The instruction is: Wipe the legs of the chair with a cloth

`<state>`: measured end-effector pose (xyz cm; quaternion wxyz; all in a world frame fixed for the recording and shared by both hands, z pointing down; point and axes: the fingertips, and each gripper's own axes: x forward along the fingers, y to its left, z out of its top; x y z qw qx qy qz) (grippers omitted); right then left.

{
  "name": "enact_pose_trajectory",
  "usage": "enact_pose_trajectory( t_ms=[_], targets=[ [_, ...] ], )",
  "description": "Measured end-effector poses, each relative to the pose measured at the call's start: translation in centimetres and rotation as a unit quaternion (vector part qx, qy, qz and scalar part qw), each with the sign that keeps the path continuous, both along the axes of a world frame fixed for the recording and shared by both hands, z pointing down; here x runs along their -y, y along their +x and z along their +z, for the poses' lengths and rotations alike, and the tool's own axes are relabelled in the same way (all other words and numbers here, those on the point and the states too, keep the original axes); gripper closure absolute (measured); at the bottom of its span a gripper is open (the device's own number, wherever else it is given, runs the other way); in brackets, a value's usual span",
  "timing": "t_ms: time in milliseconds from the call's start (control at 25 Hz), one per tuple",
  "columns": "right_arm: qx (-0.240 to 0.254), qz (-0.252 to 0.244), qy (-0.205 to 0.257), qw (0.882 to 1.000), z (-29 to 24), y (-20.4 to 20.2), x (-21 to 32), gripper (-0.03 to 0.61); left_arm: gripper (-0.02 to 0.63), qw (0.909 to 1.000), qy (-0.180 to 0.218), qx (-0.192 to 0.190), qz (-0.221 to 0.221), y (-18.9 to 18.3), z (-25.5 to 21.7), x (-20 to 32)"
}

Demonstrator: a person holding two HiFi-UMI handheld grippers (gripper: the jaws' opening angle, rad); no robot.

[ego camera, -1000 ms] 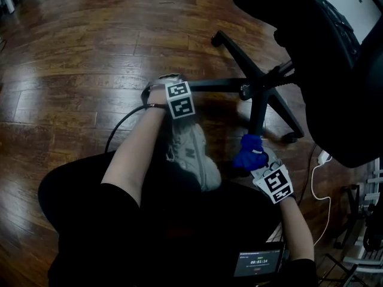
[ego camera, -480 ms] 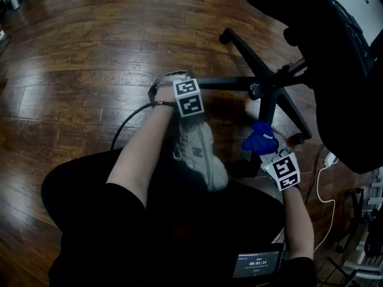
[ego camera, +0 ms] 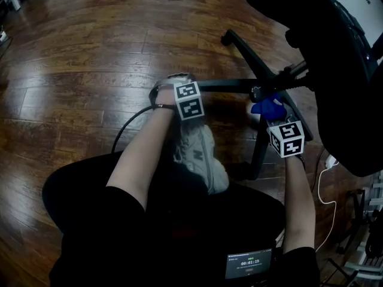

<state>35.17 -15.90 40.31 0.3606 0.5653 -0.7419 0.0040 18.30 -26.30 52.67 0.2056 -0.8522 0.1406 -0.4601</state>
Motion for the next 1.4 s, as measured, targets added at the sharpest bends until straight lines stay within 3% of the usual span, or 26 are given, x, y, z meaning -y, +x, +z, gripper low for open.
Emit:
enact_pose_trajectory(
  t_ms=[160, 360, 480, 680, 880, 1080, 1240, 1400],
  targets=[
    [-0.014, -0.072, -0.046, 0.996, 2.2, -3.3, -5.9, 0.497, 0.535, 1.0, -0.004, 0.001, 0.001, 0.0, 0.1, -0.1],
    [-0.026, -0.176, -0.125, 0.976, 5.6, -8.6, -17.7, 0.494, 0.535, 1.0, -0.002, 0.002, 0.001, 0.0, 0.1, 0.0],
    [-0.064, -0.205, -0.14, 0.967, 6.5, -9.4, -19.9, 0.495, 0.535, 1.0, -0.003, 0.002, 0.0, -0.1, 0.2, 0.0],
    [-0.089, -0.172, -0.107, 0.975, 5.9, -7.8, -16.2, 0.497, 0.535, 1.0, -0.006, 0.002, -0.004, 0.0, 0.1, 0.0],
    [-0.101, -0.107, -0.039, 0.988, 3.5, -3.8, -6.8, 0.497, 0.535, 1.0, 0.0, 0.001, -0.002, 0.0, 0.1, 0.0],
    [-0.143, -0.05, -0.007, 0.988, 1.4, -0.8, 0.3, 0.495, 0.535, 1.0, 0.002, -0.002, 0.0, 0.2, 0.0, 0.1],
    [-0.143, -0.053, 0.003, 0.988, 1.5, -1.6, -1.1, 0.502, 0.535, 1.0, 0.001, -0.001, 0.004, 0.1, 0.0, 0.0],
    [-0.125, -0.101, -0.035, 0.986, 3.4, -4.2, -7.2, 0.5, 0.535, 1.0, -0.002, 0.0, 0.004, -0.1, 0.1, 0.0]
  ],
)
